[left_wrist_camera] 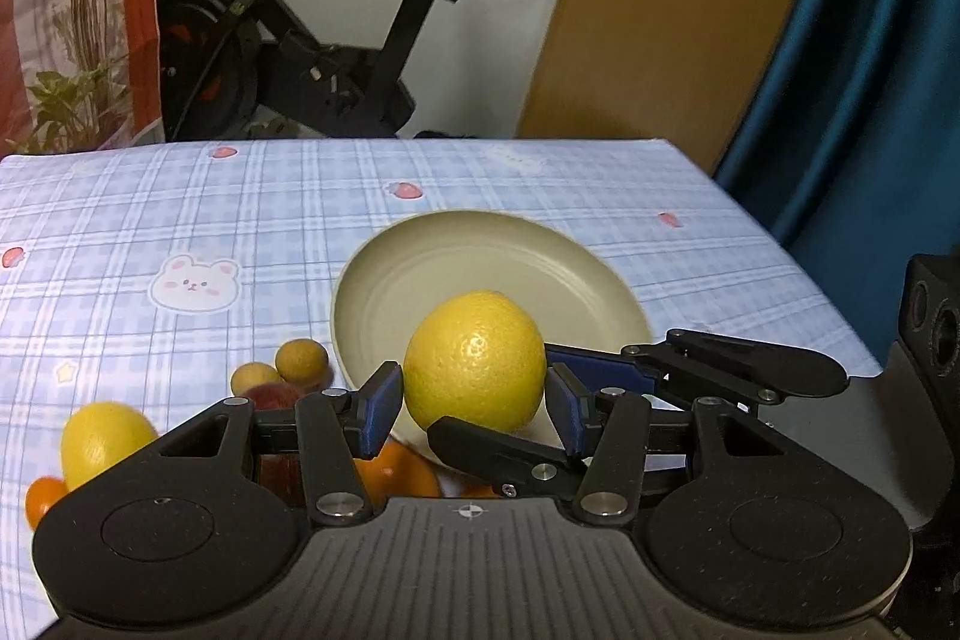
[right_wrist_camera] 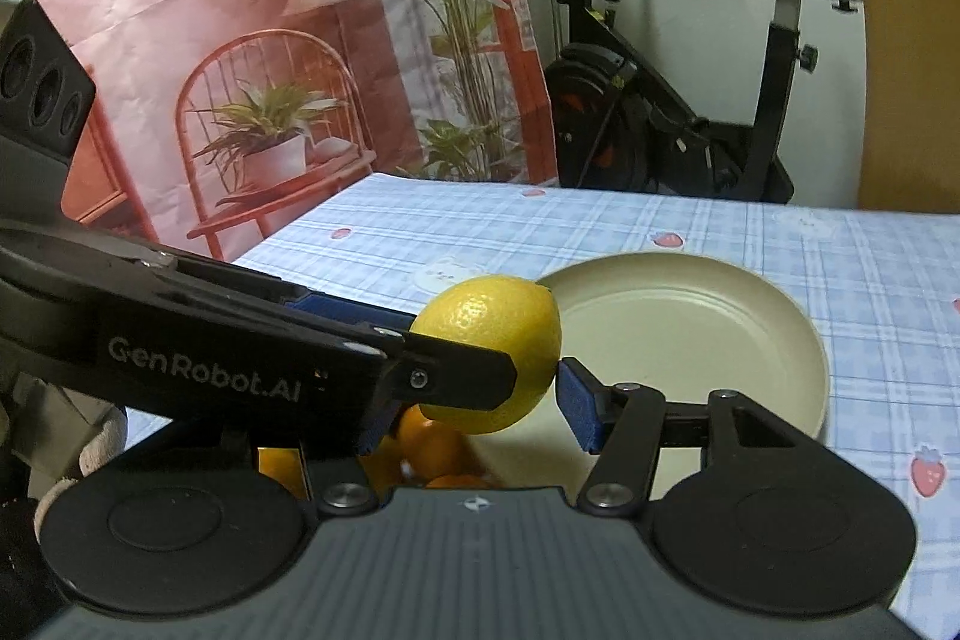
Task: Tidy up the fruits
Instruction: 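Lift the lemon with the left tool and carry it over the beige plate, then open the left tool to release the lemon onto the plate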
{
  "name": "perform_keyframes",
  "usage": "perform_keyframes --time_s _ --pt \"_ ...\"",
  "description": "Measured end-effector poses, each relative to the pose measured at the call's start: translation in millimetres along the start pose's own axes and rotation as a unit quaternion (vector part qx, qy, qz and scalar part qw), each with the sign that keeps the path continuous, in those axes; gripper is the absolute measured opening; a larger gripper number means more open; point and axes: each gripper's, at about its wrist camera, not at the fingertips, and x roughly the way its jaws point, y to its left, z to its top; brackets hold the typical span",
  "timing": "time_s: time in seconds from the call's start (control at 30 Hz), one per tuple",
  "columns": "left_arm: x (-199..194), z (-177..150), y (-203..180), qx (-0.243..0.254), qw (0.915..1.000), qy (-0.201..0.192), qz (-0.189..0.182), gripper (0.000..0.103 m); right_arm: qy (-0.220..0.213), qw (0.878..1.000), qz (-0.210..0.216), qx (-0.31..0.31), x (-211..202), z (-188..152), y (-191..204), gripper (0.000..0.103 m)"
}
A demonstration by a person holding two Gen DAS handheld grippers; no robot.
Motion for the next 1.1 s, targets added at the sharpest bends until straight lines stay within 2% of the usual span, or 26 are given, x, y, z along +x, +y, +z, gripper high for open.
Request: perform_keyframes --time_s 0.33,0.67,0.9,1.1 --pt "38.0 19.2 13.1 -0.004 0.9990 0.028 0.034 0.056 0.022 0.999 0.012 0.021 46.0 4.0 -30.4 0.059" --pt "47.3 33.4 21.3 -0.007 0.9981 0.006 0.060 0.054 0.021 1.000 0.012 0.016 72.3 19.5 -39.0 0.058" --pt "32.0 31.7 17.9 -0.002 0.9979 -0.010 0.064 0.056 0.013 1.000 -0.013 0.013 65.0 22.7 -32.7 0.059" --pt "16.0 29.6 9.0 0.008 0.9975 -0.018 0.068 0.056 0.004 0.999 -0.030 0.010 43.4 21.6 -26.5 0.059"
